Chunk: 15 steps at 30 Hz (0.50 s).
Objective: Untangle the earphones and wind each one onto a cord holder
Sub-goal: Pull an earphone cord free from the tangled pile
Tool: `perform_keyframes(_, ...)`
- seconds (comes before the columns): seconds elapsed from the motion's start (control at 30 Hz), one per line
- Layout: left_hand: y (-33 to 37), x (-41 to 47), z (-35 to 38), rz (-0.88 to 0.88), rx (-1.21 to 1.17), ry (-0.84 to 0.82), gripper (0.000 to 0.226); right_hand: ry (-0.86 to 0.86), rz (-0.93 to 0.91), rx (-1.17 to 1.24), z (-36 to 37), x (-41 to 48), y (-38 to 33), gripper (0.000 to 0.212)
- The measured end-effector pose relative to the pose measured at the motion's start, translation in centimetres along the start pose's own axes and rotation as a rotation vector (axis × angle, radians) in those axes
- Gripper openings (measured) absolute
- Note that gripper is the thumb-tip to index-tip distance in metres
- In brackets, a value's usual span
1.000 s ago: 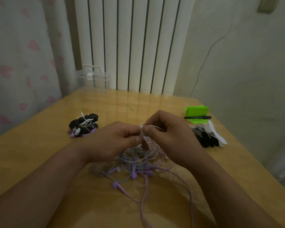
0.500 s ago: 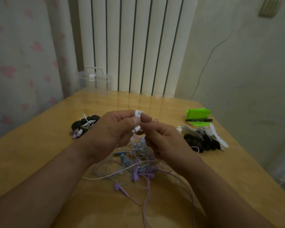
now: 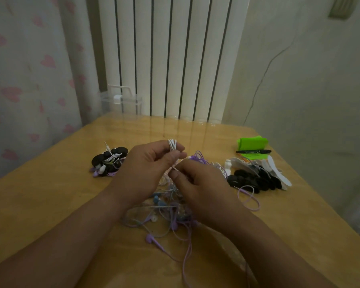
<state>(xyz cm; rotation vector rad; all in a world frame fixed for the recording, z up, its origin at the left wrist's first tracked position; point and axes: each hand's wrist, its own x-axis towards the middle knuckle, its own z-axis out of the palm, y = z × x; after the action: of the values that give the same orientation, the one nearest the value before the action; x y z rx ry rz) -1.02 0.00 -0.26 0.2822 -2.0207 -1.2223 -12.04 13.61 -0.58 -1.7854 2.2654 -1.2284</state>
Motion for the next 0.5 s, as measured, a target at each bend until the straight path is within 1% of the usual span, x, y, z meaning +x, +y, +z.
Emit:
perform_keyframes(0.03, -0.1, 0.0, -0.1, 0.023, 0.055, 0.003, 0.017, 0.032, 0.003, -0.001, -0.2, 0.0, 0.0, 0.025)
perform_keyframes(0.1, -0.1, -0.1, -0.1, 0.062, 0.15, -0.035, 0.017, 0.087, 0.019, 0.006, -0.5, 0.0, 0.2, 0.023)
perform_keyframes(0.27, 0.5, -0.4, -0.1, 0.074, 0.225, -0.177, 0.022, 0.134, 0.0, 0.004, -1.1, 0.0, 0.2, 0.013)
perform_keyframes(0.4, 1.1, -0.7, 0.4, -0.005, 0.242, -0.343, 0.028, 0.188, 0.045, 0.181, -2.7, 0.5, 0.5, 0.01)
perform_keyframes(0.5, 1.4, -1.2, 0.8, -0.059, 0.202, -0.455, 0.029, 0.165, 0.064, 0.303, -3.4, 0.8, 1.1, 0.005)
